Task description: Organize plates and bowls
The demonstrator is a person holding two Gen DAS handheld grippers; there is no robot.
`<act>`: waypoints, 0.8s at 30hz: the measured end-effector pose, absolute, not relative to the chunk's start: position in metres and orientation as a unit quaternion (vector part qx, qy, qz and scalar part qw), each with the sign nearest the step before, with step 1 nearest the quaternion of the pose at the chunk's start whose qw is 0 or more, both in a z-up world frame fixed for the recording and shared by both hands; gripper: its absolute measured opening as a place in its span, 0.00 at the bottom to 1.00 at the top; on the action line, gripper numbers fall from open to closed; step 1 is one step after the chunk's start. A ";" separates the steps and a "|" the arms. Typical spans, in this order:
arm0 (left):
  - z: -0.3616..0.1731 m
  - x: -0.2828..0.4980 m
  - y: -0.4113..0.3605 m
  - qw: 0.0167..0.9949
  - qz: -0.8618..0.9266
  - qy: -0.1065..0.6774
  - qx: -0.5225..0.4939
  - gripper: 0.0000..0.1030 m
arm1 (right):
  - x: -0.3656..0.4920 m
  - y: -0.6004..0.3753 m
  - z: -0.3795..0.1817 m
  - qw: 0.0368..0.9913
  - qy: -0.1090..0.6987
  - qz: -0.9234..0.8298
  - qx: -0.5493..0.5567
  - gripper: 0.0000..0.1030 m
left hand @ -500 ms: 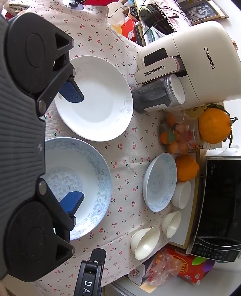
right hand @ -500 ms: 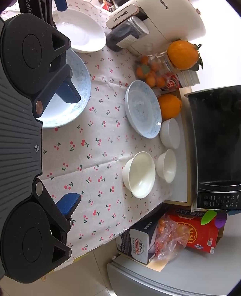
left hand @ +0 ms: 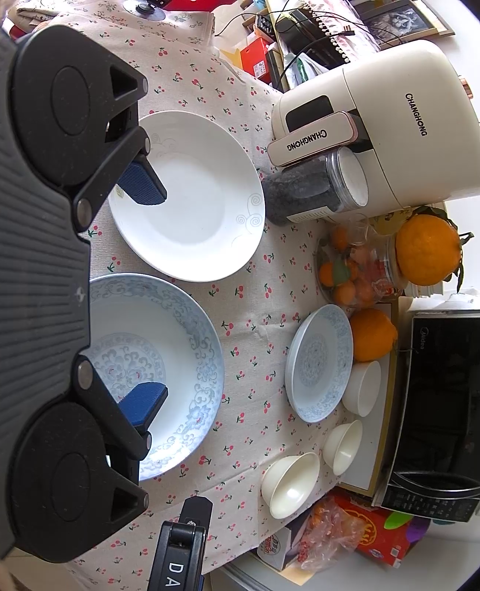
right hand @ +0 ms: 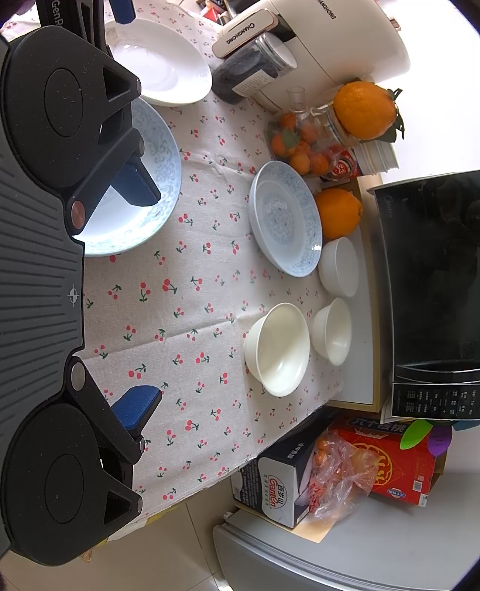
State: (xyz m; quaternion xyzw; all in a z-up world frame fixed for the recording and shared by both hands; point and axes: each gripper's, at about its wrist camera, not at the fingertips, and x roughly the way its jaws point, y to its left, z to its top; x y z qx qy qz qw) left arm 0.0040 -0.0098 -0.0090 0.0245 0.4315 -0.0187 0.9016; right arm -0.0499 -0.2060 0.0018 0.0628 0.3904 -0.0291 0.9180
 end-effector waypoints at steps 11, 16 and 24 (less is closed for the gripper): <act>-0.009 0.004 -0.010 0.902 -0.018 0.432 0.024 1.00 | -0.049 -0.206 0.001 0.918 0.391 -0.029 0.062 1.00; -0.009 0.004 -0.010 0.902 -0.018 0.431 0.025 1.00 | -0.049 -0.206 0.001 0.918 0.391 -0.028 0.063 1.00; -0.009 0.007 -0.013 0.901 -0.021 0.433 0.028 1.00 | -0.048 -0.206 0.002 0.918 0.391 -0.029 0.063 1.00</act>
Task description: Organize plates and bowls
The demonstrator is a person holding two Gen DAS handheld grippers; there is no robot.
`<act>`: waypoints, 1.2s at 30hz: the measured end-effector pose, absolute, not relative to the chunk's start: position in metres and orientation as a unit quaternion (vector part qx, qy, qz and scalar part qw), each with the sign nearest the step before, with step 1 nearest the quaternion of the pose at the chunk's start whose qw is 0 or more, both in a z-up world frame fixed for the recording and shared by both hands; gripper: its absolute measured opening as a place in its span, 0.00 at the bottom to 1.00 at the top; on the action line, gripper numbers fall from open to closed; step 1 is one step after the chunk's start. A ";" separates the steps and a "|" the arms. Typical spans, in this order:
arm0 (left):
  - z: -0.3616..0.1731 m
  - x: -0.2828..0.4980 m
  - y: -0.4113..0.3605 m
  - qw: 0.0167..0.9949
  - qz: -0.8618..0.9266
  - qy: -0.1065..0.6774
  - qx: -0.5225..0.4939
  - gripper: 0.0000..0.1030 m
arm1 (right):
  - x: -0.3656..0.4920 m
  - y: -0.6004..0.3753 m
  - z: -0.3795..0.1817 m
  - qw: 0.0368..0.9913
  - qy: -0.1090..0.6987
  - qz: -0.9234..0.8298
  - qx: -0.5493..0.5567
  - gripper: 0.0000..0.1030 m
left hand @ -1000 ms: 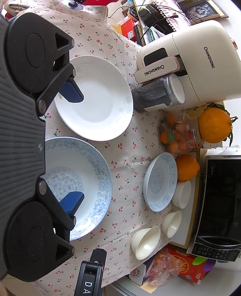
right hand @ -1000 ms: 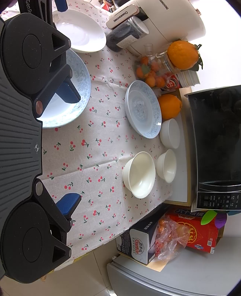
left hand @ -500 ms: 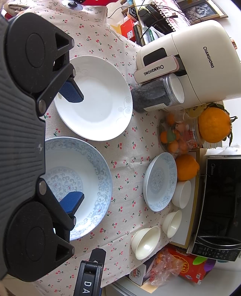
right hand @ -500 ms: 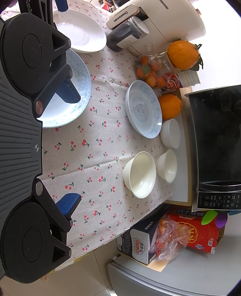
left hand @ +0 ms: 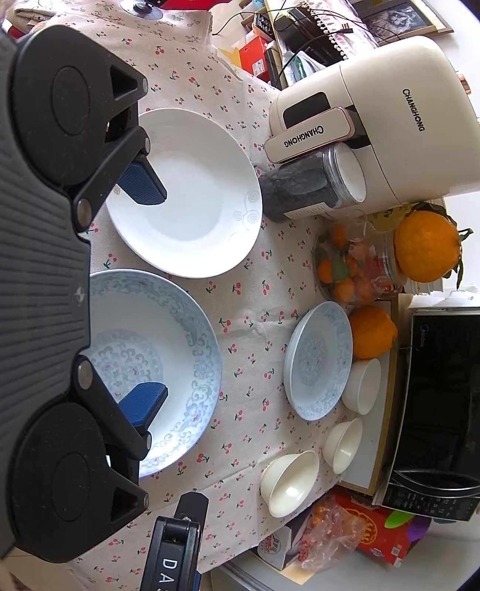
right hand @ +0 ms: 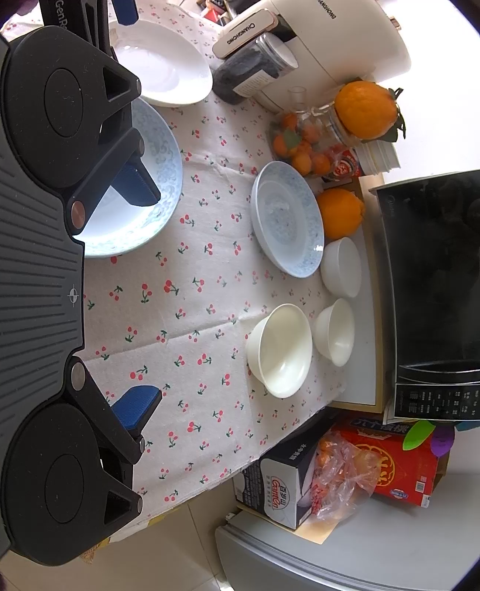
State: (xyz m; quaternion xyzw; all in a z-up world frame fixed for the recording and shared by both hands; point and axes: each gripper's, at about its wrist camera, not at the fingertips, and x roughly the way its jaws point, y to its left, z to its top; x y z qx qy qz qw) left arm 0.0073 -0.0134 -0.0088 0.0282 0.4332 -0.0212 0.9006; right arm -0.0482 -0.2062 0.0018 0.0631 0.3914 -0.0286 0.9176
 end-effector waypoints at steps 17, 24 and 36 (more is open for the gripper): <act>0.001 0.027 -0.014 0.894 -0.037 0.445 0.018 1.00 | -0.034 -0.209 0.023 0.916 0.397 -0.030 0.053 1.00; 0.013 0.041 -0.015 0.898 -0.035 0.438 0.008 1.00 | -0.018 -0.217 0.039 0.916 0.394 -0.027 0.067 1.00; 0.027 0.060 -0.023 0.904 -0.037 0.425 0.020 0.99 | 0.008 -0.223 0.067 0.922 0.376 -0.019 0.087 1.00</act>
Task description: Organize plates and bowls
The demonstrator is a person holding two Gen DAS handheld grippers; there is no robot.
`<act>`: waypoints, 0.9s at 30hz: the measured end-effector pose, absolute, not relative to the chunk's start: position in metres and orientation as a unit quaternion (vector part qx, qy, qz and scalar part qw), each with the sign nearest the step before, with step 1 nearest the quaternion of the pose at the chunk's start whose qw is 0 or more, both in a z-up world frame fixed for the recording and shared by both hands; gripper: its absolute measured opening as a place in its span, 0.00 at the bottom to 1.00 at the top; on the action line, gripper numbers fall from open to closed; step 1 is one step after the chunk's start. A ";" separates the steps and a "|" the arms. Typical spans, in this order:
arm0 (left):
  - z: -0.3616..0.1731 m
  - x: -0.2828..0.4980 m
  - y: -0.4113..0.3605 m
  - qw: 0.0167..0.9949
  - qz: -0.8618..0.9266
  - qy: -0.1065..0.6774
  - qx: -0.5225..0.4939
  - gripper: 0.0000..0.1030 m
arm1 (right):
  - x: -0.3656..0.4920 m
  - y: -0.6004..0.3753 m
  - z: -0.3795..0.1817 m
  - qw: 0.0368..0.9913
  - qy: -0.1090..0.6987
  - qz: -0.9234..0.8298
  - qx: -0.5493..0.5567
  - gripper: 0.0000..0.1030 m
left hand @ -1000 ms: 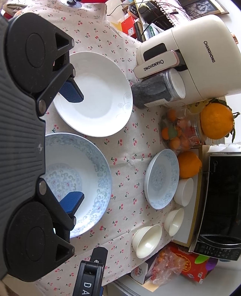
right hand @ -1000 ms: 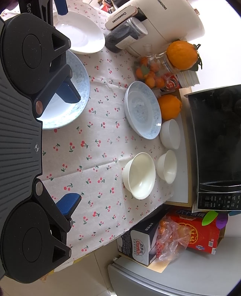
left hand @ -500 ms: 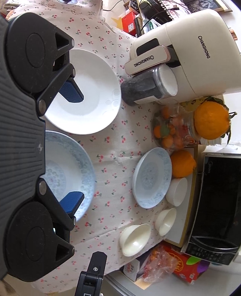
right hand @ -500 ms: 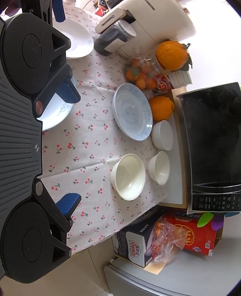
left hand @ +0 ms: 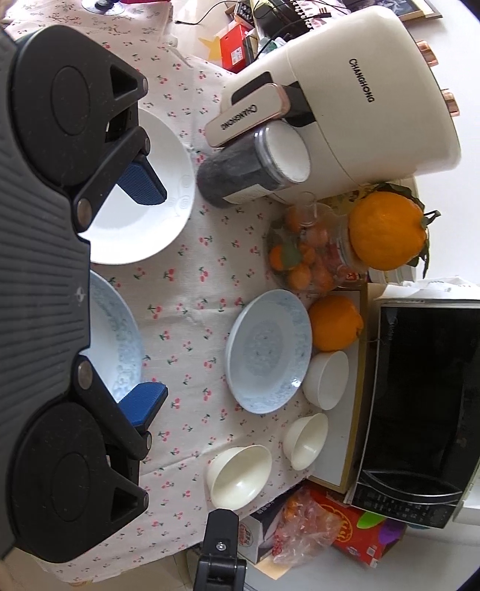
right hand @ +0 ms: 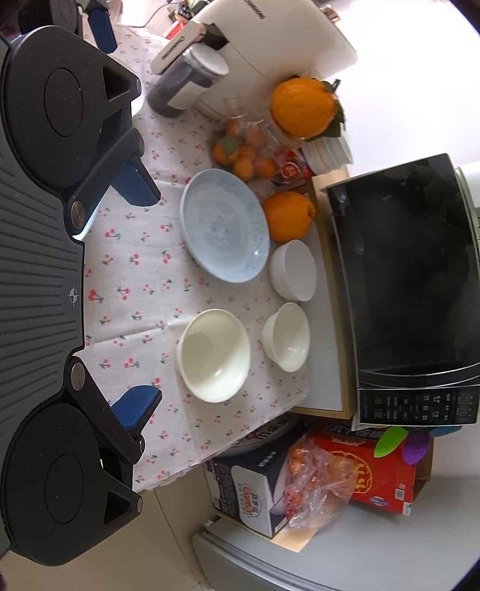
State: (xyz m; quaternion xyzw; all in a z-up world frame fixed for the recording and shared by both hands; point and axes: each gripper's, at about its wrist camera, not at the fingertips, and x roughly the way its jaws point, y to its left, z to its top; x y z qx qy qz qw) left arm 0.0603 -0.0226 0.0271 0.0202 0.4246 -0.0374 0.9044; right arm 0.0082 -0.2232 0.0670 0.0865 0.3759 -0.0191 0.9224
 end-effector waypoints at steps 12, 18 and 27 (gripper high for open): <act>0.022 0.092 -0.013 0.902 -0.035 0.428 -0.037 0.99 | 0.043 -0.224 0.072 0.922 0.371 -0.021 0.108 1.00; 0.014 0.113 -0.008 0.899 -0.033 0.431 -0.065 0.97 | 0.061 -0.228 0.063 0.922 0.359 -0.010 0.144 1.00; -0.003 0.147 0.000 0.894 -0.068 0.421 -0.139 0.85 | 0.108 -0.238 0.018 0.886 0.399 0.047 0.232 1.00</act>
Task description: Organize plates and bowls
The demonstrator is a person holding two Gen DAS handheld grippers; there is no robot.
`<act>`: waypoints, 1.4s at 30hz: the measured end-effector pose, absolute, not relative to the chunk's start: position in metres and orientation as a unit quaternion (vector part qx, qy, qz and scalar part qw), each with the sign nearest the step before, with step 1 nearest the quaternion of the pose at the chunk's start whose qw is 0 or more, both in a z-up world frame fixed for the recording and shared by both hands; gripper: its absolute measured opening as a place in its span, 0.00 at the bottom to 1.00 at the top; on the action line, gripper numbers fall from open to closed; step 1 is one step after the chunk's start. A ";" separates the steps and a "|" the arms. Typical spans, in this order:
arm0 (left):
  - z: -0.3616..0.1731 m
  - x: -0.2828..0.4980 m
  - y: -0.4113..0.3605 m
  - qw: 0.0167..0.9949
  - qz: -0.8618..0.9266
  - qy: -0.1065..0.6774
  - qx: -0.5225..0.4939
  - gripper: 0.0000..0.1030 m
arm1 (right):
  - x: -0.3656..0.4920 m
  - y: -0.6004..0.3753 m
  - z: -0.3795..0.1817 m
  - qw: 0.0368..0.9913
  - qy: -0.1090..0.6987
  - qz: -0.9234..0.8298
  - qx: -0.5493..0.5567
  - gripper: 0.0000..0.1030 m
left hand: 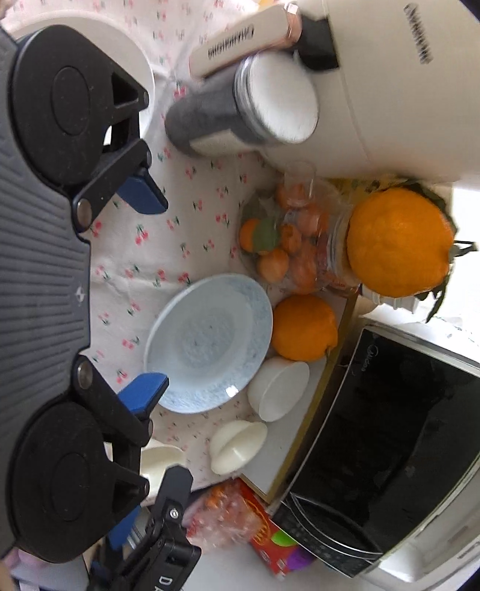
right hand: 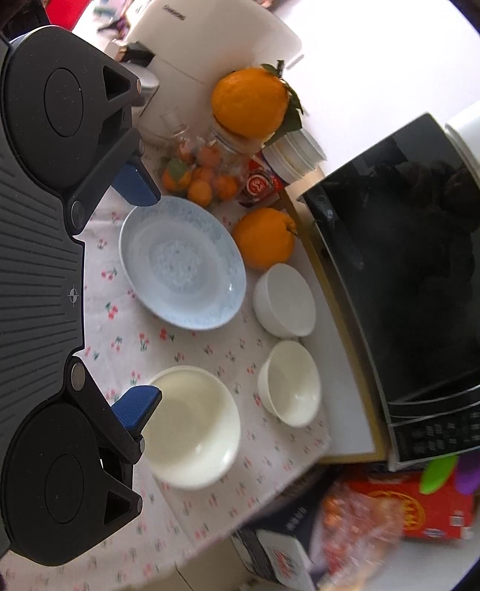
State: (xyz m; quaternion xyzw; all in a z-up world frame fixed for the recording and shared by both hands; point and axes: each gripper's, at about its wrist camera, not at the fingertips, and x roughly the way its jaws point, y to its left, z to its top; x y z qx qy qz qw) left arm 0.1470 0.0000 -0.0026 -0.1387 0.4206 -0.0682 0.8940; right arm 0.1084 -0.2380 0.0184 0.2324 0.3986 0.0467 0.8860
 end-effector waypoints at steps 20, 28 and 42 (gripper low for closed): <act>-0.053 0.200 0.007 0.882 -0.097 0.390 -0.245 0.41 | 0.171 -0.262 -0.056 0.848 0.380 0.065 0.364 0.63; -0.064 0.208 0.012 0.883 -0.089 0.388 -0.248 0.27 | 0.179 -0.253 -0.070 0.860 0.383 0.036 0.335 0.37; -0.079 0.215 0.014 0.876 -0.076 0.405 -0.249 0.12 | 0.186 -0.235 -0.081 0.879 0.392 0.010 0.269 0.12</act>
